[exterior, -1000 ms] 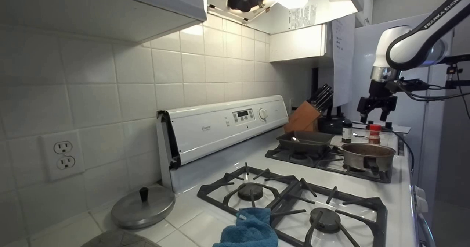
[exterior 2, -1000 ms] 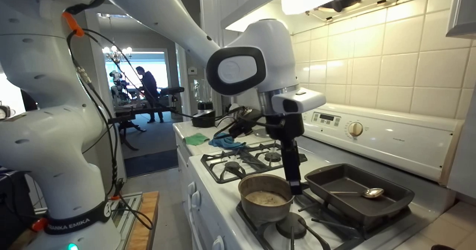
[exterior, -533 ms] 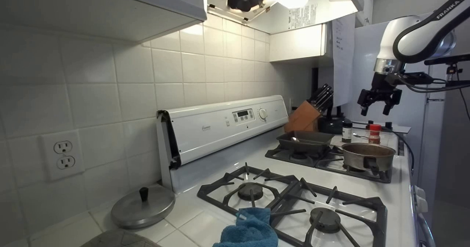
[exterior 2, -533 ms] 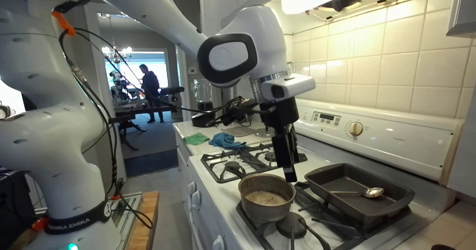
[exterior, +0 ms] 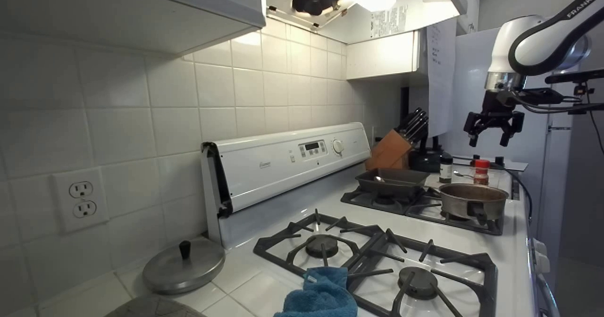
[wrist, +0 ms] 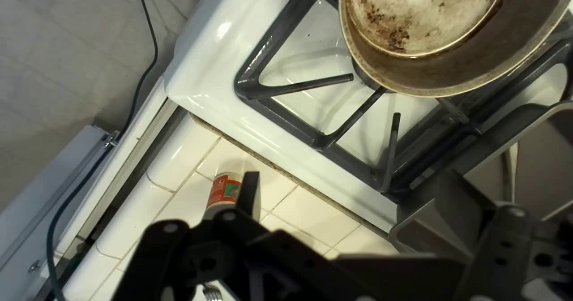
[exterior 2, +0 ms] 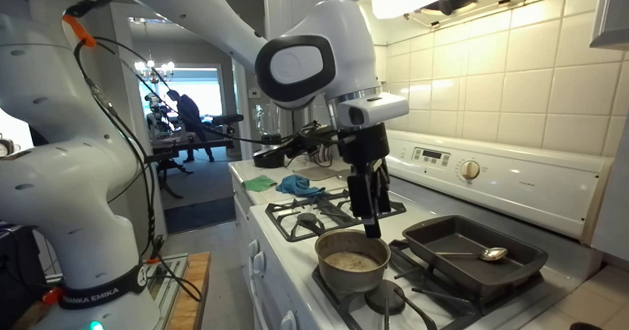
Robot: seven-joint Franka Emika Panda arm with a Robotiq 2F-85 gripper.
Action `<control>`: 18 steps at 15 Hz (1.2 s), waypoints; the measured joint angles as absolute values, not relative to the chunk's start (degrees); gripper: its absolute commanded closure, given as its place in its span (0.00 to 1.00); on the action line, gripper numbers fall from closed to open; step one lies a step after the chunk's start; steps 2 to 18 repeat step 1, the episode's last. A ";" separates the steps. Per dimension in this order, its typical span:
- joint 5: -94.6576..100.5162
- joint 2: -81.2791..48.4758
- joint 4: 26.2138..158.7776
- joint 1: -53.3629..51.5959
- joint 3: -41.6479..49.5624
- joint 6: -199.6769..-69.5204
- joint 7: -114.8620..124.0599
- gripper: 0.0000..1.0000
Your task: Pour the contents in the jar into the pot
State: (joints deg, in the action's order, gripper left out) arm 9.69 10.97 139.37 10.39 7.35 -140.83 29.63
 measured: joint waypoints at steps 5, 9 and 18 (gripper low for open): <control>9.69 10.97 139.37 10.39 7.34 -140.83 29.65 0.00; 9.69 10.97 139.37 10.39 7.34 -140.83 29.65 0.00; 9.69 10.97 139.37 10.39 7.34 -140.83 29.65 0.00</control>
